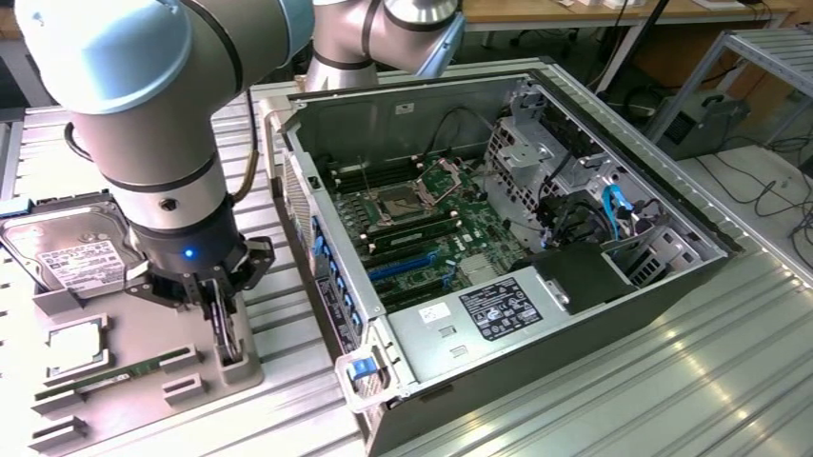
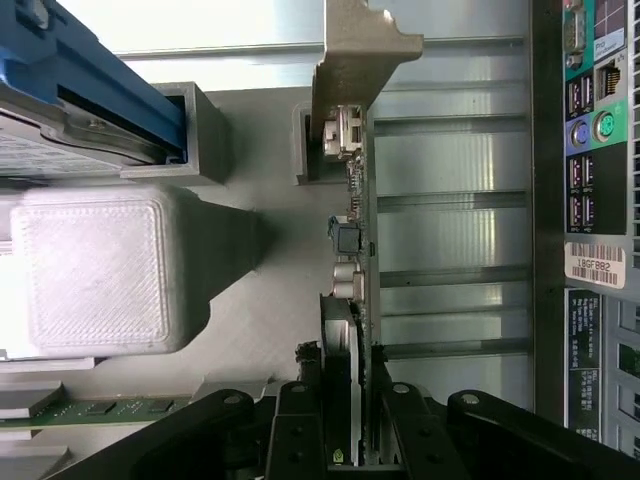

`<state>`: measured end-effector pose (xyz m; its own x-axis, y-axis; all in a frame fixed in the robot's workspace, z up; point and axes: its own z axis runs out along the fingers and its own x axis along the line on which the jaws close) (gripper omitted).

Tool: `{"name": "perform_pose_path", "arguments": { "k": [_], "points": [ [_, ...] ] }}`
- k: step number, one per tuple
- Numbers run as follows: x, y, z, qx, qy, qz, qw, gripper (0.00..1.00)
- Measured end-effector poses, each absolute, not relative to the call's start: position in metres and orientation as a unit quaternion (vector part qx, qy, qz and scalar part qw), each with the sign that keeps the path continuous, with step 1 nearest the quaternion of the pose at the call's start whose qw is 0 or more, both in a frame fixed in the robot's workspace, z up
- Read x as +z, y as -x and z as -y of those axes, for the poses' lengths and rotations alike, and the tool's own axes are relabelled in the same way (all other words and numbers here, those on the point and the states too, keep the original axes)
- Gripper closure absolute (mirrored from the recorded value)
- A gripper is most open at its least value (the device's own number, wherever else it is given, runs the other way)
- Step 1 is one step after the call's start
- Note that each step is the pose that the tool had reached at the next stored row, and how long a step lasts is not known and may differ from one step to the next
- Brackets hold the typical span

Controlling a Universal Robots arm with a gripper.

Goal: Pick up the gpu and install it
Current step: 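Pick up the gpu and move the gpu toward the slot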

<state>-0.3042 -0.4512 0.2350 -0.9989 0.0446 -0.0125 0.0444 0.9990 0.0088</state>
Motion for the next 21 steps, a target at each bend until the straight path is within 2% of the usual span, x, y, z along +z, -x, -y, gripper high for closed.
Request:
{"name": "perform_pose_path", "arguments": {
  "k": [21],
  "points": [
    [0.286, 0.304, 0.451, 0.004, -0.022, -1.0, 0.006, 0.73]
  ]
}}
